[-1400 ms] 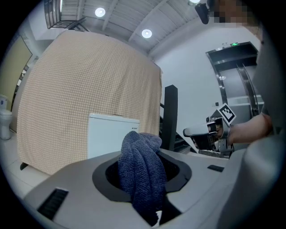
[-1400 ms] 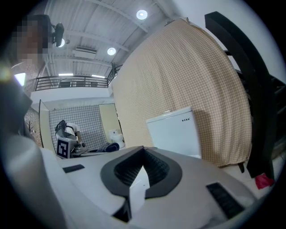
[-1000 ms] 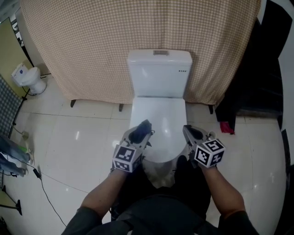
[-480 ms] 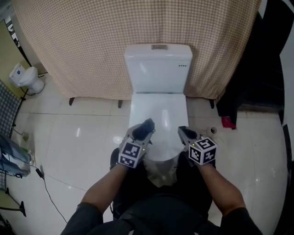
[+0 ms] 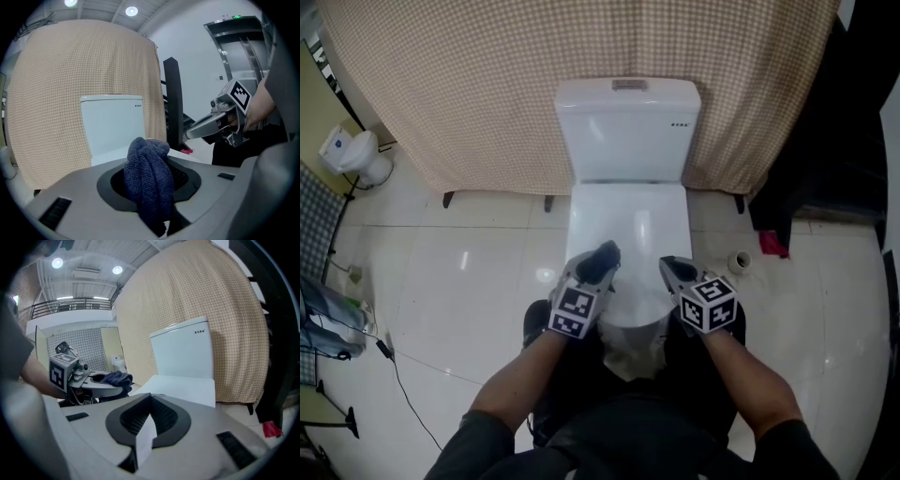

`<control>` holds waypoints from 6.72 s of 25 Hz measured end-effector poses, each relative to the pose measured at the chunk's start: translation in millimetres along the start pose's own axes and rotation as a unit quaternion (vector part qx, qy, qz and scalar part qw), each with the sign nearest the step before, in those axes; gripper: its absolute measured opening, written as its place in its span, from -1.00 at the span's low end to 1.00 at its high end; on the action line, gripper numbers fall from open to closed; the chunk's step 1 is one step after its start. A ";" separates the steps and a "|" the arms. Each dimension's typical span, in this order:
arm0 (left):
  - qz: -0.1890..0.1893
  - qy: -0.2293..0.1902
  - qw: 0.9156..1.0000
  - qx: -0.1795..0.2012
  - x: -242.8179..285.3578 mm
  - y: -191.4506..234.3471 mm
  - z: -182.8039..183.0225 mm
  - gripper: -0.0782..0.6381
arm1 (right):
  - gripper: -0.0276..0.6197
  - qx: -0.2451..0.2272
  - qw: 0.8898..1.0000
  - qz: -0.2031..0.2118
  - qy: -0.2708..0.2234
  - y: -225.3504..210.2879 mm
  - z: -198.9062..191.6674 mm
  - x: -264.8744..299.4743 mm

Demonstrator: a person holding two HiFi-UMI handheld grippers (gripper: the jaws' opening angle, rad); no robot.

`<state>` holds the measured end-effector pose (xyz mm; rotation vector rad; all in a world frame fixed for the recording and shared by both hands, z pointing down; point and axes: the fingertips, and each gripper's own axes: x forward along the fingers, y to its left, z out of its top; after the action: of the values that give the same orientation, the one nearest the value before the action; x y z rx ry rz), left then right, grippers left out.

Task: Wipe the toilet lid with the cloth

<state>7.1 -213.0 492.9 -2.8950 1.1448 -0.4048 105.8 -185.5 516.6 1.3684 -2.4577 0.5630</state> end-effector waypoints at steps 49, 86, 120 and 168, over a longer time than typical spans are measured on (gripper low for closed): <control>-0.034 0.111 0.989 0.094 43.9 -10.7 -85.4 -0.42 | -0.90 0.022 0.998 0.005 0.050 -7.8 -42.5 62.0; -0.029 0.126 0.973 0.189 40.6 0.9 -107.0 -0.44 | -0.90 0.026 0.998 0.003 0.056 -6.6 -49.8 61.0; 0.071 0.172 0.969 0.161 11.7 61.0 -126.1 -0.45 | -0.90 0.029 0.997 0.020 0.062 13.9 -52.1 74.4; 0.099 0.009 0.995 0.011 -69.5 102.9 -20.7 -0.45 | -0.90 0.035 0.999 0.031 -0.009 36.1 12.6 49.8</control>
<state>-115.7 -239.8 486.6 -2.7292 1.4035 -0.4361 48.6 -211.3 518.8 1.3331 -2.5246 0.6580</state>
